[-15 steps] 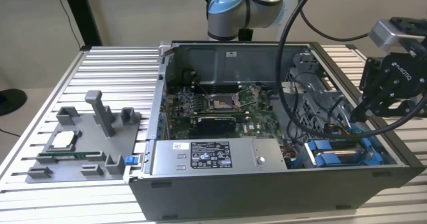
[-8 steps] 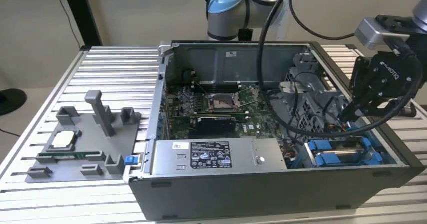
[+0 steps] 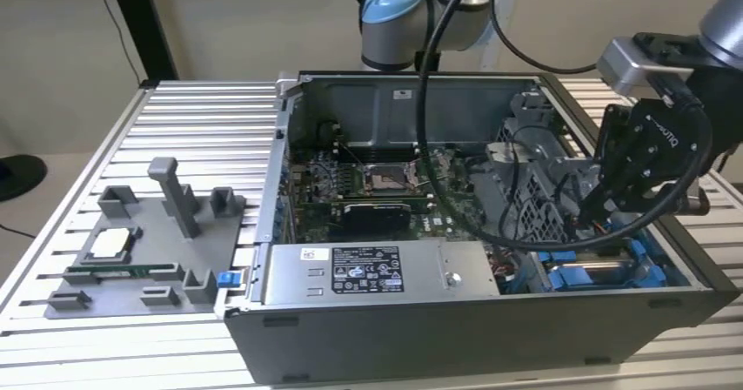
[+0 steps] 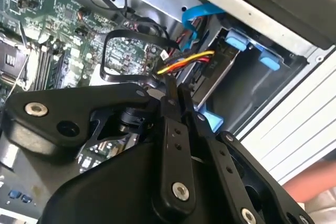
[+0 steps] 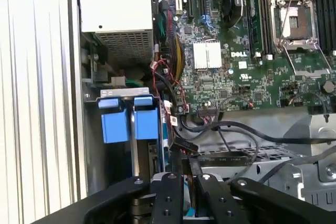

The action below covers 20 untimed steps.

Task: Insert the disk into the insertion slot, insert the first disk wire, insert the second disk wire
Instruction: 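Insert the second disk wire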

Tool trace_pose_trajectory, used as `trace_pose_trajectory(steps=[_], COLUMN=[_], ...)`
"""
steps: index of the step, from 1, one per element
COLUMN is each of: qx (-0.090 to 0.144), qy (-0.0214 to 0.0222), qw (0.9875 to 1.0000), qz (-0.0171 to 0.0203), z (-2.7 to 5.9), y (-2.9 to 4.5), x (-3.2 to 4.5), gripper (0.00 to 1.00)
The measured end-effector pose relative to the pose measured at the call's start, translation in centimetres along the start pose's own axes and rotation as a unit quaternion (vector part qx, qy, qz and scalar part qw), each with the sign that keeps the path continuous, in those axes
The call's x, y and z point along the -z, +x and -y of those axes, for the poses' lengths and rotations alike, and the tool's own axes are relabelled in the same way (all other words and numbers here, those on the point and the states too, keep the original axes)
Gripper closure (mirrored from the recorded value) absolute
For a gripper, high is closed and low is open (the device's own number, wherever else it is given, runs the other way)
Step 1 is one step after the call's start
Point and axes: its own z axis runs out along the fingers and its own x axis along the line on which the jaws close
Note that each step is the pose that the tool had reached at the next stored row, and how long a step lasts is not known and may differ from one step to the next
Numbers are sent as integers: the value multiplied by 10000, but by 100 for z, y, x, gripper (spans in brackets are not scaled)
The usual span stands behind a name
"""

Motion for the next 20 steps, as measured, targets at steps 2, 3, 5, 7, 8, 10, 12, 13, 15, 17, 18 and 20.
trace_pose_trajectory(steps=[2,3,5,7,8,10,12,13,15,17,18,20], qx=[9,17,29,36,38,50,93,116,167,205,220,251], qy=[74,124,221,269,280,294,328,357,412,439,443,462], qw=[10000,9999,9998,9996,9996,9996,9994,9993,9990,9988,9987,9985], qz=[6,10,19,22,23,23,21,15,-9,-59,-98,-169], z=[-14,-16,-26,-54,-67,-83,-88,-91,-95,-100,-103,-106], y=[25,34,54,94,118,150,154,154,156,157,157,157], x=[0,1,1,2,2,3,0,-1,-7,-13,-16,-24], gripper=[100,100,100,100,100,100,100,100,100,100,100,100])
